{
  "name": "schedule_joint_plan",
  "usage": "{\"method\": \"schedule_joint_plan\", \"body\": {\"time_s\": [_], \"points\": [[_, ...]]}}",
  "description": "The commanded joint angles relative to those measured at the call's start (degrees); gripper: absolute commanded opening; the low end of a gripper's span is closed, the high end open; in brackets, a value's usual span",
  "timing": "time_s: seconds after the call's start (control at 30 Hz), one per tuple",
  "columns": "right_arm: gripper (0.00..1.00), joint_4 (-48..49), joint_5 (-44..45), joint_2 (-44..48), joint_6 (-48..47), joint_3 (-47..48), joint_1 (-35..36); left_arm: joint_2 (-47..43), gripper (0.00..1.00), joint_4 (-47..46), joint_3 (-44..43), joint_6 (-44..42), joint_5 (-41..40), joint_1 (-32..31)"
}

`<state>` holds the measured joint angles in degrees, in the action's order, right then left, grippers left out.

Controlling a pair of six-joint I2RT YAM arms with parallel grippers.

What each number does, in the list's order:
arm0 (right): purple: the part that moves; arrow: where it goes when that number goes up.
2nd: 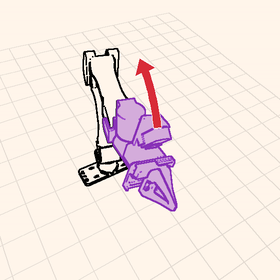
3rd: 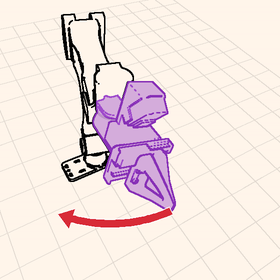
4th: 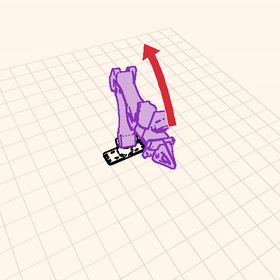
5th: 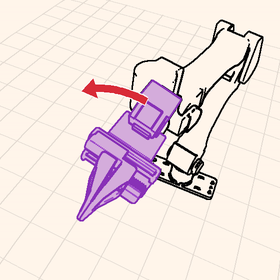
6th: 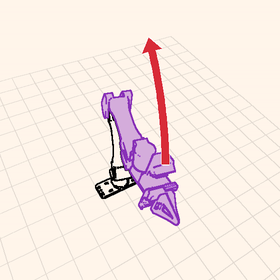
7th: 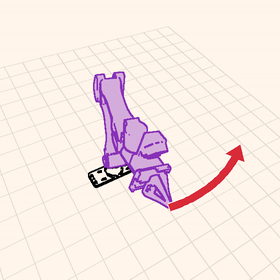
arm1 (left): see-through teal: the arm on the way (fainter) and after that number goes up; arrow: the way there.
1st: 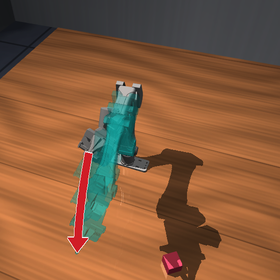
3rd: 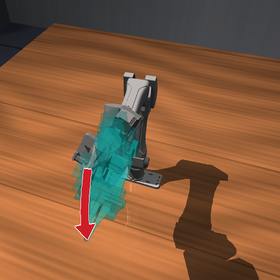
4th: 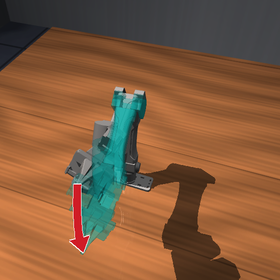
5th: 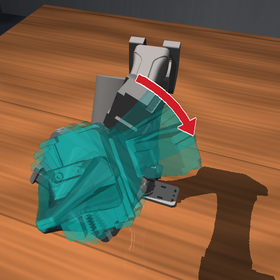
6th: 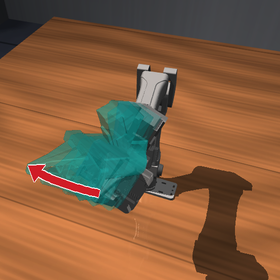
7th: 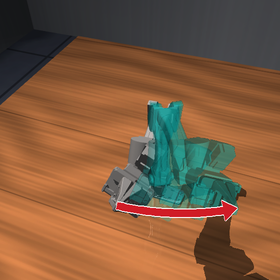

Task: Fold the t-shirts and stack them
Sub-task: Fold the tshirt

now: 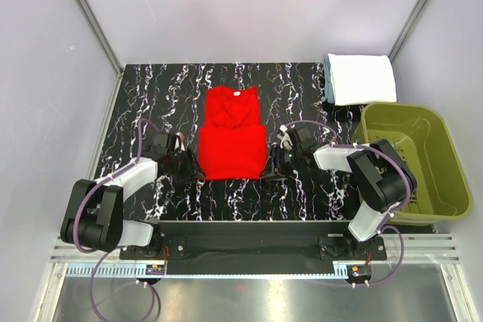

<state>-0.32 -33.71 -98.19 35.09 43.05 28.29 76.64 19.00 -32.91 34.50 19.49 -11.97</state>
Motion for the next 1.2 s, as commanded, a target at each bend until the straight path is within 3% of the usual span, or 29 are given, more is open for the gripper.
{"method": "schedule_joint_plan", "body": {"time_s": [0.0,0.33,0.47,0.5,0.57,0.77,0.87,1.0,1.17], "points": [[0.44,-1.62,4.01,-1.30,-0.29,-2.18,0.53,2.37,0.50,-1.34,1.18,-0.93,-0.68,-0.25],[0.38,2.69,3.92,-4.02,0.68,-2.88,0.36,6.76,0.49,-5.11,1.62,-0.14,1.16,0.89],[0.24,3.22,3.92,-4.29,1.12,-2.88,0.36,6.94,0.49,-2.93,2.32,0.57,-1.46,1.42],[0.12,3.04,4.18,-4.20,1.03,-2.97,0.36,6.59,0.49,-2.57,2.58,0.74,-2.34,1.42],[0.01,2.87,4.80,-3.94,1.03,-3.23,0.36,5.45,0.49,-1.61,2.58,1.18,-3.92,1.33],[0.00,2.95,3.92,-2.97,1.03,-3.41,0.36,1.59,0.50,1.82,2.06,3.90,-9.89,-0.86],[0.00,3.48,3.22,-2.79,1.12,-3.41,0.36,-1.57,0.58,-0.89,5.11,10.39,-6.31,-0.87],[0.00,5.32,1.99,-3.32,1.21,-3.85,0.36,-4.48,0.60,-4.33,8.47,20.32,-5.67,-0.87],[0.00,7.78,0.85,-3.58,1.73,-5.08,0.36,-4.13,0.65,-2.56,9.17,23.50,-7.63,-1.30]]}}
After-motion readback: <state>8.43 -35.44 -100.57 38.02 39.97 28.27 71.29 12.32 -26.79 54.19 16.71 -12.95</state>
